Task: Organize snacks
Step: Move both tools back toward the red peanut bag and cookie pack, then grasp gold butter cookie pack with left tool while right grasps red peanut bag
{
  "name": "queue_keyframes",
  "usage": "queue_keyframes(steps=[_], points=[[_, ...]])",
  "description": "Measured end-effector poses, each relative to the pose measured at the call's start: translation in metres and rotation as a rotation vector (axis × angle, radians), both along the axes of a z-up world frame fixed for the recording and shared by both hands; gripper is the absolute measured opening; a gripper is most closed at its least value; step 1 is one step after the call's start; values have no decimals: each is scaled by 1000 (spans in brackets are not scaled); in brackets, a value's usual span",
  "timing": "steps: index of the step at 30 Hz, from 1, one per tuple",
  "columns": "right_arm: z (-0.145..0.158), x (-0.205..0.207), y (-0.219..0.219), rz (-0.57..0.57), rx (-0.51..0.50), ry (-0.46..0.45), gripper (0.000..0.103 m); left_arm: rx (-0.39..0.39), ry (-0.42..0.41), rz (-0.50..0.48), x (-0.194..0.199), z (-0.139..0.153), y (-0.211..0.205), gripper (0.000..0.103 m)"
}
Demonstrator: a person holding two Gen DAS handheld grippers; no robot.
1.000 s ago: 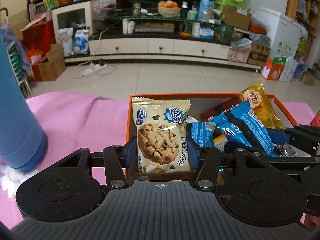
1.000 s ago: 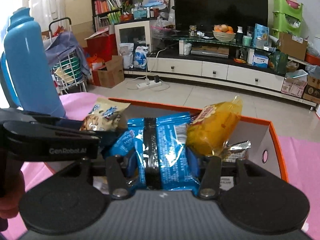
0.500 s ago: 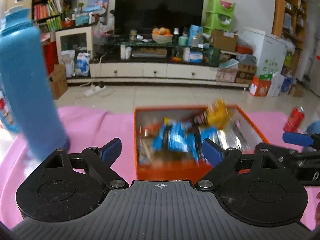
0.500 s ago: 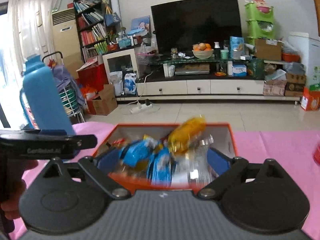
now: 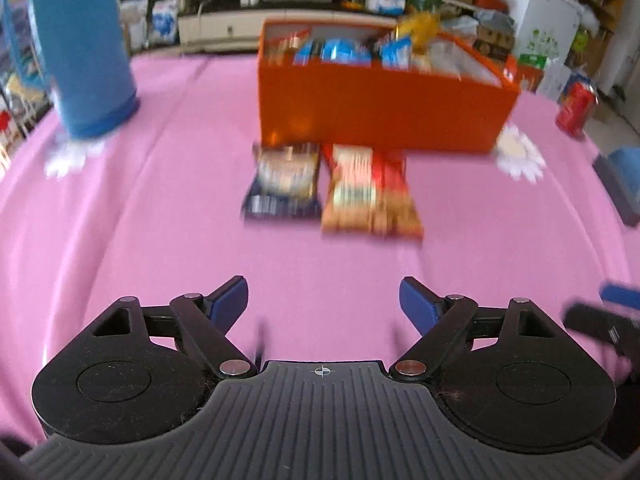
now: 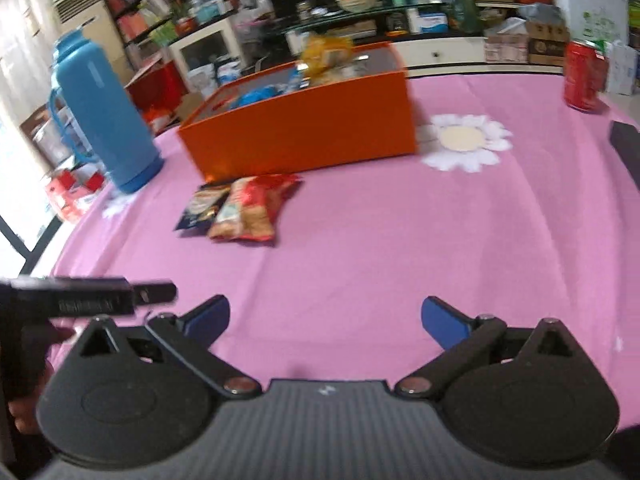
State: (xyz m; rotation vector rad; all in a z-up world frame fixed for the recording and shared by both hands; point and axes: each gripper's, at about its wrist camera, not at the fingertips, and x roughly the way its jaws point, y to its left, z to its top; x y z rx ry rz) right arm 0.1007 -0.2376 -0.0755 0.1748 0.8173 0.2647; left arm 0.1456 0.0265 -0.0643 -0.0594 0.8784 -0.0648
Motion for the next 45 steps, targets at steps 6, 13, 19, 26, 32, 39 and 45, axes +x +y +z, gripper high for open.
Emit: queue_keyframes(steps=[6,13,19,26,32,39,45], points=[[4,8,-33,-83,57,-26,101,29,-2,-53,84,1,-34,66],[6,9,-63,-139,147,-20,101,160,76,-97,120,-37,-69,30],[8,11,-76,-179,161,-35,101,-38,115,-167,80,-30,-103,27],[19,5,-96,-246,103,-69,101,-119,133,-289,45,-26,-162,33],[25,4,-106,-276,88,-82,101,-9,-35,-180,45,14,-98,78],[1,25,-84,-223,113,-14,101,59,8,28,106,-2,15,77],[4,30,-69,-190,67,-3,101,146,81,-54,137,-35,9,58]])
